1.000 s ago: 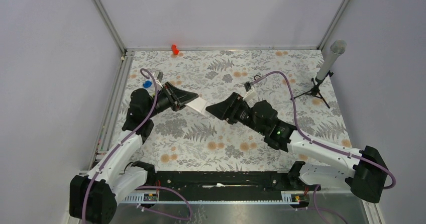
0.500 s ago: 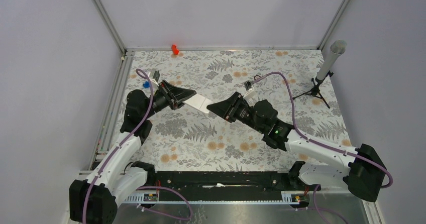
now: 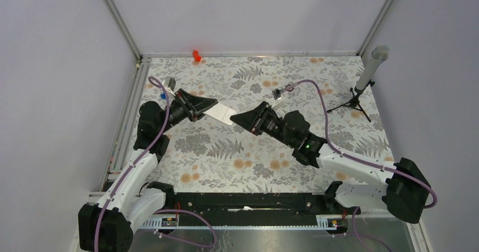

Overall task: Load the batteries into the remote control
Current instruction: Load the battery cover into the remote control.

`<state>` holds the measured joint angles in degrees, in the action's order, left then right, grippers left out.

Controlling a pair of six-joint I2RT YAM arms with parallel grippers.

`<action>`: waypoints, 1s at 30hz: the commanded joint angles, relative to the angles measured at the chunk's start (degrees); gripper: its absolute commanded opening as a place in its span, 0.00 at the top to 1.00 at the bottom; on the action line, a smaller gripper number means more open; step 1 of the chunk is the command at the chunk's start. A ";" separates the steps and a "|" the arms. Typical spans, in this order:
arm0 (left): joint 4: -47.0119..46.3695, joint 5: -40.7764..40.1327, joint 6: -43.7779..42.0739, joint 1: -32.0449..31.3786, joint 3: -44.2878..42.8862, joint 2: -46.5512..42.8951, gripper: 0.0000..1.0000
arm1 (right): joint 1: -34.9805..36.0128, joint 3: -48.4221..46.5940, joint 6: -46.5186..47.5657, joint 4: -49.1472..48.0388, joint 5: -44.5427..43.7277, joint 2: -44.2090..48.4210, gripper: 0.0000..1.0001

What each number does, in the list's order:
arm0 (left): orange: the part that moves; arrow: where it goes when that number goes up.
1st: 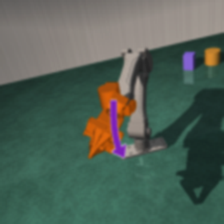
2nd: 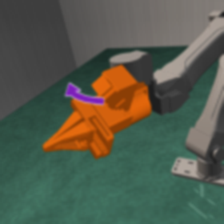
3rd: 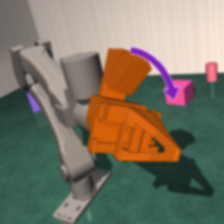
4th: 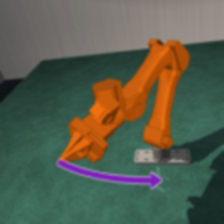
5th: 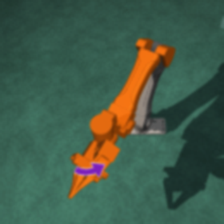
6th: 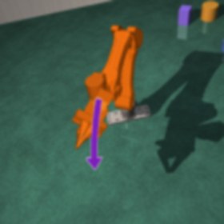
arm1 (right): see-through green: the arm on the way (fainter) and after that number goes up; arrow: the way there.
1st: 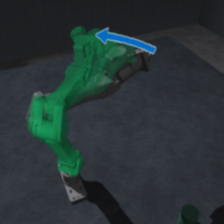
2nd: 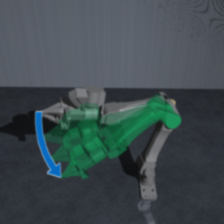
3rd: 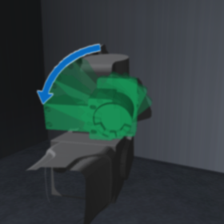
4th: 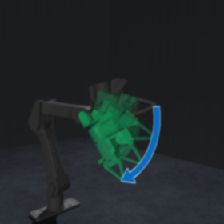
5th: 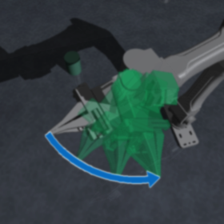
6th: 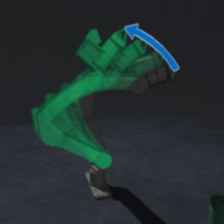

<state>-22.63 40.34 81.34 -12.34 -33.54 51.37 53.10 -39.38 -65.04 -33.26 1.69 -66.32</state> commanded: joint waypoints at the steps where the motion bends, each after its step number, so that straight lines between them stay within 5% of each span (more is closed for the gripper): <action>1: -7.91 5.35 1.84 -1.62 -3.88 -1.80 1.00 | -0.02 -2.33 1.20 1.61 2.79 -4.72 0.74; 18: -16.00 2.67 4.39 -10.80 0.62 -0.29 1.00 | -0.02 -6.45 9.21 -14.83 11.80 -12.55 0.73; 30: -15.16 2.36 1.55 -13.20 -0.36 2.24 1.00 | -0.01 -12.04 11.63 1.53 8.71 -13.53 0.69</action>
<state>-35.31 24.97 78.91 -16.16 -32.38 52.36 50.39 -46.33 -58.17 -41.87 6.50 -75.75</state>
